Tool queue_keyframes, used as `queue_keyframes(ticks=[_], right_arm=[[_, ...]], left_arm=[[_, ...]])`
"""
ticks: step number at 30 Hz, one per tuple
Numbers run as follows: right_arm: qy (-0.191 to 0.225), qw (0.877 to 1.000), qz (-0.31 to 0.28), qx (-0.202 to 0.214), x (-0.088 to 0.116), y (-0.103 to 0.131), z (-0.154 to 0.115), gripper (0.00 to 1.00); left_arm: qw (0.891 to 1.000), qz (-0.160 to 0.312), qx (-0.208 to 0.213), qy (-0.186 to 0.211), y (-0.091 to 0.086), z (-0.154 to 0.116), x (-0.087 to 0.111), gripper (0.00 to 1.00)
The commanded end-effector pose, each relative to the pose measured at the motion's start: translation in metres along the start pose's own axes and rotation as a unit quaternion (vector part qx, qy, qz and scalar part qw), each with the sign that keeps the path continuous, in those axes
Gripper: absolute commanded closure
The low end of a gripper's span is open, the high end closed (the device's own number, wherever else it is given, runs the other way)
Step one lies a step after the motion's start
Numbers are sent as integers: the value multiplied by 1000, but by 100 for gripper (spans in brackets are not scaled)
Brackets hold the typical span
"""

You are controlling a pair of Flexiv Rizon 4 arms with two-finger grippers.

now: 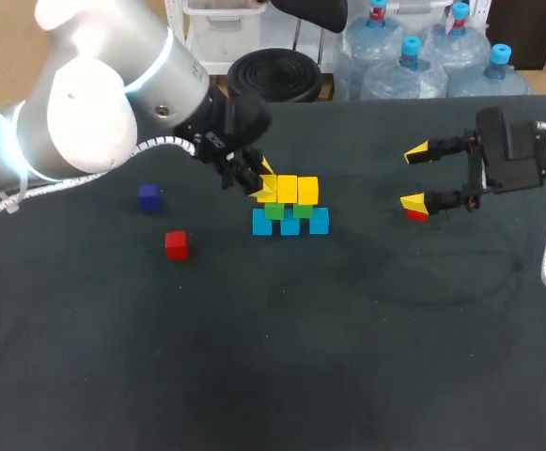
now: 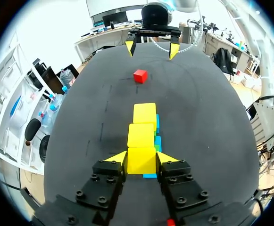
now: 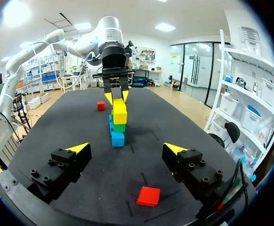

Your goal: Place the blue cubes, place green cubes on the blue cubes, place the yellow cubes on the green cubes, then place the red cubes on the yellow cubes, and place purple cube on the red cubes.

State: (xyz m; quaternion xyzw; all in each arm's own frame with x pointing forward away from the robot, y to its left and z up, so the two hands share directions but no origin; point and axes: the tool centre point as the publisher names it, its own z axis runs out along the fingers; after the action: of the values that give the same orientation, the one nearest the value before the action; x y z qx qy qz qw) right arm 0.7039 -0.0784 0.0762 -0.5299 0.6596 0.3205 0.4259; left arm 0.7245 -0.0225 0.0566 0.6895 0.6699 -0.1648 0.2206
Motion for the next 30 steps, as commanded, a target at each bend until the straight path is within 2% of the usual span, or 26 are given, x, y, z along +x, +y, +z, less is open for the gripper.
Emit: queue_keyframes(ticks=[1, 6, 14, 22, 25, 26, 28, 29, 30], right_arm=[[-1, 1000, -1, 0, 0, 0, 1, 0], [-1, 1000, -1, 0, 0, 0, 1, 0], [-1, 1000, -1, 0, 0, 0, 1, 0], [-1, 1000, -1, 0, 0, 0, 1, 0], [-1, 1000, -1, 0, 0, 0, 1, 0], [-1, 1000, -1, 0, 0, 0, 1, 0], [-1, 1000, -1, 0, 0, 0, 1, 0], [-1, 1000, -1, 0, 0, 0, 1, 0], [-1, 1000, -1, 0, 0, 0, 1, 0]], left_arm=[[1000, 0, 3, 1, 3, 1, 0, 100], [1000, 0, 3, 1, 3, 1, 0, 100], [1000, -1, 5, 2, 3, 1, 1, 79], [1000, -2, 6, 3, 3, 2, 2, 78], [1000, -1, 6, 3, 3, 2, 2, 69], [1000, -2, 6, 3, 3, 2, 2, 65], [1000, -2, 7, 3, 3, 2, 2, 50], [1000, -3, 8, 4, 3, 2, 2, 13], [1000, -3, 8, 4, 3, 2, 2, 0]])
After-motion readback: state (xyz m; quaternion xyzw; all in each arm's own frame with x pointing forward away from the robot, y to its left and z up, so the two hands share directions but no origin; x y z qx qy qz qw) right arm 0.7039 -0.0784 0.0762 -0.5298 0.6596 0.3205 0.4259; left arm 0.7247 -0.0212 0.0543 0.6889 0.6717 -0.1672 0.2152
